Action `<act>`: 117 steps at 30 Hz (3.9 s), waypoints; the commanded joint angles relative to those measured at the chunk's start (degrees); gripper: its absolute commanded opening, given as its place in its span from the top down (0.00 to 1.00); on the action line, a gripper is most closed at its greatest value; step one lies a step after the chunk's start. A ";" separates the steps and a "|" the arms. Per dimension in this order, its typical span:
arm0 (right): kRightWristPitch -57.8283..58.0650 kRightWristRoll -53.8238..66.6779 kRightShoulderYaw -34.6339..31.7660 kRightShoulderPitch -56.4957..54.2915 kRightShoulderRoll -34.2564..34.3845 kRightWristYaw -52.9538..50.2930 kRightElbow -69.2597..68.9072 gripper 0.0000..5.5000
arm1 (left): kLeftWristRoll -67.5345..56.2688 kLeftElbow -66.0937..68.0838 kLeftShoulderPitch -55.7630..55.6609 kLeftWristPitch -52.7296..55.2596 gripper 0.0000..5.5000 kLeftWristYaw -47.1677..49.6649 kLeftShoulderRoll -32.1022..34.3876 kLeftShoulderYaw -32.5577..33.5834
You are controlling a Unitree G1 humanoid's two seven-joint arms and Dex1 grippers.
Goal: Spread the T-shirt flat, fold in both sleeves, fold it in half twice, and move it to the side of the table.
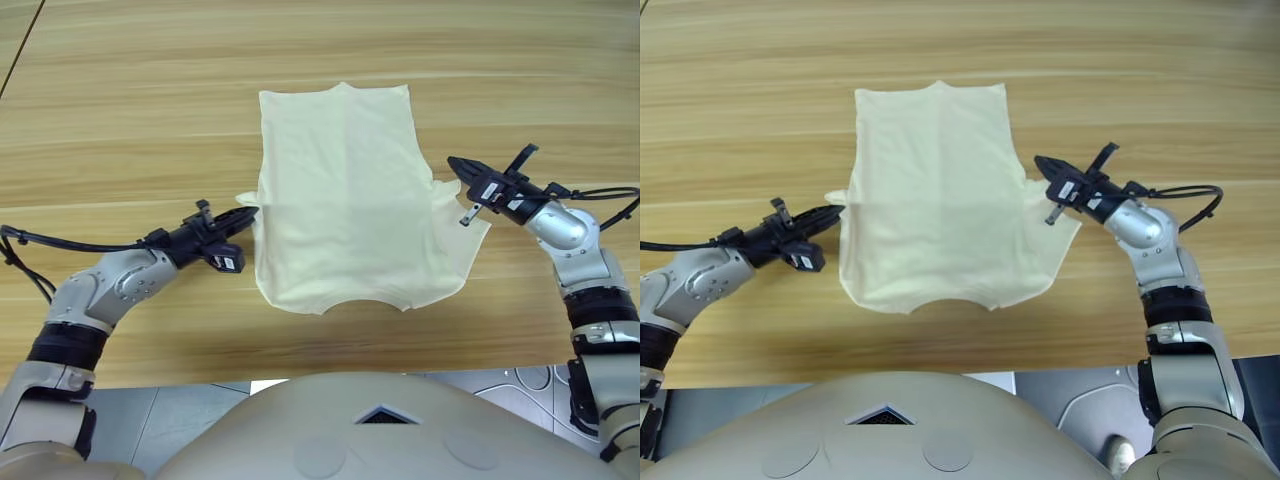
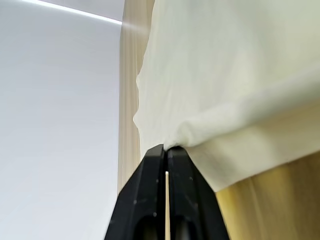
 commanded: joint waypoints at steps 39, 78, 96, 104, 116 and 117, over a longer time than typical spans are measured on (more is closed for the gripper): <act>0.06 1.30 -0.32 0.32 0.64 -0.12 -1.78 1.00 | -13.43 3.44 -5.23 -0.78 0.57 -17.26 -10.68 -11.79; 10.94 -17.17 3.00 19.02 -15.70 -4.86 -12.93 0.73 | -27.59 -1.55 -2.13 -4.12 0.02 -21.85 -11.54 -4.83; 10.23 -16.81 4.04 17.75 -15.79 -6.38 -12.03 0.99 | -24.66 -1.10 -2.21 -6.16 0.02 -19.88 -12.47 -4.26; 5.42 -10.02 -1.16 20.49 -15.59 -7.45 -22.89 0.99 | -24.50 -1.04 -2.15 -6.65 0.02 -19.73 -12.55 -4.03; 4.51 -10.95 1.22 19.80 -14.10 -3.52 -27.58 0.99 | -24.29 -0.86 -2.41 -6.82 0.02 -19.80 -12.98 -4.33; 4.43 -10.95 1.42 19.56 -13.87 -3.30 -27.73 0.99 | -24.26 -0.77 -2.56 -6.84 0.02 -19.82 -13.09 -4.39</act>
